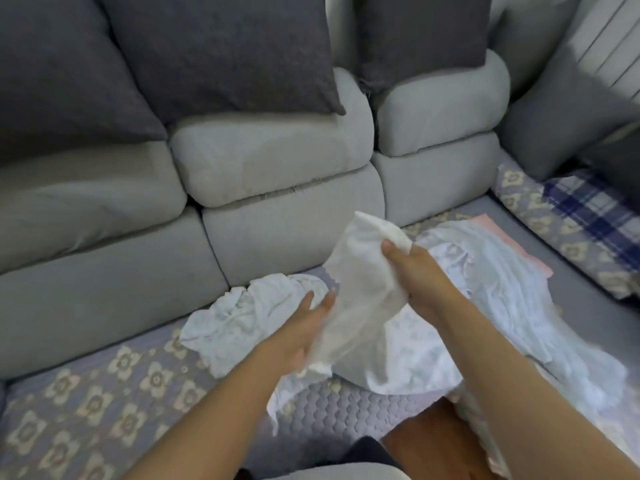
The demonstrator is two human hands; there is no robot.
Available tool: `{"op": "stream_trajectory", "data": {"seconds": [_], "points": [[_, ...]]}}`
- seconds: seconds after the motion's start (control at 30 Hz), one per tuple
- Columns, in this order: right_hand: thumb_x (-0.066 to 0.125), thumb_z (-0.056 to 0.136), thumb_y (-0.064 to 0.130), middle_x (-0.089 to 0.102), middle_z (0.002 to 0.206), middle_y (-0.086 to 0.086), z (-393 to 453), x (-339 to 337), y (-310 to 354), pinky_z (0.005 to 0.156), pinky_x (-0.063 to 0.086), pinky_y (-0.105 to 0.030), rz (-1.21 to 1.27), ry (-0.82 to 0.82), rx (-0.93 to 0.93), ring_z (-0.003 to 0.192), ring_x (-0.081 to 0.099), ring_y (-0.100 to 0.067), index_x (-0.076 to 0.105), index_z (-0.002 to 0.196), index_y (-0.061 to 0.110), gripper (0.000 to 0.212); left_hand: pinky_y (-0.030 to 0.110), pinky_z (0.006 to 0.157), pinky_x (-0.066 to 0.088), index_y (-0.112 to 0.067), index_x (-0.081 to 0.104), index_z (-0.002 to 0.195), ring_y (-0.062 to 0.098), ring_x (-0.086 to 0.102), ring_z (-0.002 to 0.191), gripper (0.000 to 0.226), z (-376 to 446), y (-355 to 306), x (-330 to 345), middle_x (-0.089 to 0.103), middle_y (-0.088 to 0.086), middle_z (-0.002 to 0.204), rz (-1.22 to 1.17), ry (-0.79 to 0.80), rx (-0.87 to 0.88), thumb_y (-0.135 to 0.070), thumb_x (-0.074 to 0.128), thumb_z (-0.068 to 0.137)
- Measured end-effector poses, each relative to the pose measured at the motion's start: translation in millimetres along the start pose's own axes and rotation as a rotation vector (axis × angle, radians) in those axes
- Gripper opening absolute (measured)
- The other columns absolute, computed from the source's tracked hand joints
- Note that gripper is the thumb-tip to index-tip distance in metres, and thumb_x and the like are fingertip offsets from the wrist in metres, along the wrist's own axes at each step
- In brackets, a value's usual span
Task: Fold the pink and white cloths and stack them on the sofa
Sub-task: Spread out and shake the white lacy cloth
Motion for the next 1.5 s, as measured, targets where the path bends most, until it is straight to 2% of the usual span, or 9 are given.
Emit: {"op": "stream_trajectory", "data": {"seconds": [0.1, 0.23, 0.47, 0.7, 0.8, 0.9, 1.07, 1.23, 1.5], "points": [[0.051, 0.104, 0.023, 0.073, 0.116, -0.013, -3.6, -10.5, -11.9, 0.095, 0.053, -0.04, 0.155, -0.002, 0.063, 0.109, 0.069, -0.027, 0.065, 0.125, 0.006, 0.03, 0.035, 0.103, 0.048, -0.021, 0.055, 0.139, 0.018, 0.063, 0.117, 0.072, 2.3, 28.5, 13.7, 0.067, -0.001, 0.129, -0.067, 0.117, -0.105, -0.059, 0.071, 0.08], [0.051, 0.104, 0.025, 0.074, 0.114, -0.01, 0.3, -13.6, -35.2, 0.092, 0.057, -0.04, 0.214, 0.015, 0.178, 0.108, 0.07, -0.025, 0.064, 0.124, 0.008, 0.03, 0.044, 0.111, 0.044, -0.002, 0.069, 0.118, 0.029, 0.064, 0.119, 0.03, -24.3, 62.6, 40.4, 0.071, 0.015, 0.122, -0.469, 0.207, -0.228, -0.015, 0.071, 0.091], [0.064, 0.094, 0.032, 0.048, 0.151, 0.004, 30.5, 11.5, -52.5, 0.109, 0.041, -0.037, 0.332, 0.221, 0.161, 0.135, 0.05, -0.018, 0.041, 0.151, 0.018, 0.063, 0.053, 0.114, 0.037, -0.001, 0.056, 0.138, 0.036, 0.057, 0.127, 0.044, -45.2, -6.0, 2.0, 0.06, 0.02, 0.137, -0.771, 0.062, 0.114, -0.024, 0.053, 0.1], [0.082, 0.078, 0.033, 0.037, 0.149, 0.015, -72.8, 86.4, -143.4, 0.106, 0.046, -0.037, -0.32, 0.552, 0.118, 0.138, 0.04, -0.013, 0.026, 0.147, 0.051, 0.09, 0.045, 0.088, 0.059, -0.002, 0.058, 0.111, 0.032, 0.065, 0.103, 0.027, -89.8, -90.1, -24.0, 0.064, 0.017, 0.106, -0.838, -0.068, 0.308, -0.013, 0.064, 0.086], [0.078, 0.057, 0.06, 0.022, 0.154, 0.015, -103.7, 117.1, -185.1, 0.114, 0.038, -0.046, -0.367, 0.325, 0.195, 0.143, 0.029, -0.017, 0.008, 0.156, 0.04, 0.123, 0.047, 0.095, 0.055, -0.003, 0.059, 0.109, 0.031, 0.064, 0.101, 0.02, -105.8, -104.1, -15.3, 0.065, 0.015, 0.099, -0.861, -0.046, 0.354, -0.014, 0.063, 0.093], [0.079, 0.058, 0.065, 0.025, 0.159, 0.001, -111.0, 136.5, -177.6, 0.117, 0.034, -0.05, -0.238, 0.03, 0.215, 0.145, 0.03, -0.024, 0.015, 0.157, 0.027, 0.123, 0.05, 0.101, 0.05, -0.008, 0.057, 0.087, 0.028, 0.062, 0.089, 0.013, -125.2, -110.4, -17.8, 0.06, 0.01, 0.081, -0.849, -0.056, 0.375, -0.015, 0.066, 0.092], [0.067, 0.067, 0.069, 0.049, 0.143, -0.007, -102.8, 152.0, -117.9, 0.109, 0.042, -0.05, -0.13, -0.358, 0.08, 0.131, 0.048, -0.028, 0.043, 0.145, 0.017, 0.097, 0.041, 0.102, 0.047, -0.016, 0.046, 0.072, 0.021, 0.053, 0.075, 0.028, -156.8, -105.3, -47.0, 0.042, 0.002, 0.068, -0.771, -0.009, 0.33, -0.014, 0.069, 0.089], [0.053, 0.094, 0.02, 0.063, 0.091, -0.003, -141.5, 155.9, -108.2, 0.064, 0.043, -0.03, -0.159, -0.647, 0.009, 0.093, 0.063, -0.029, 0.063, 0.094, 0.014, 0.012, 0.034, 0.074, 0.054, -0.012, 0.059, 0.075, 0.015, 0.059, 0.063, 0.022, -184.8, -105.3, -106.5, 0.058, 0.001, 0.062, -0.555, 0.037, 0.351, -0.018, 0.063, 0.095], [0.041, 0.102, 0.022, 0.06, 0.098, -0.006, -236.6, 67.7, -42.3, 0.071, 0.042, -0.036, -0.36, -0.913, -0.097, 0.09, 0.058, -0.031, 0.053, 0.116, 0.017, 0.02, 0.025, 0.065, 0.054, -0.019, 0.069, 0.083, 0.009, 0.063, 0.077, 0.006, -187.8, -193.4, -202.8, 0.067, -0.001, 0.086, -0.123, -0.163, 0.529, -0.016, 0.074, 0.086]]}}
Point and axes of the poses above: each hand's wrist, its own z-axis towards the middle knuckle, its own x-axis out of the palm, y = z × x, the point moved 10 cm from there along z, towards the middle knuckle
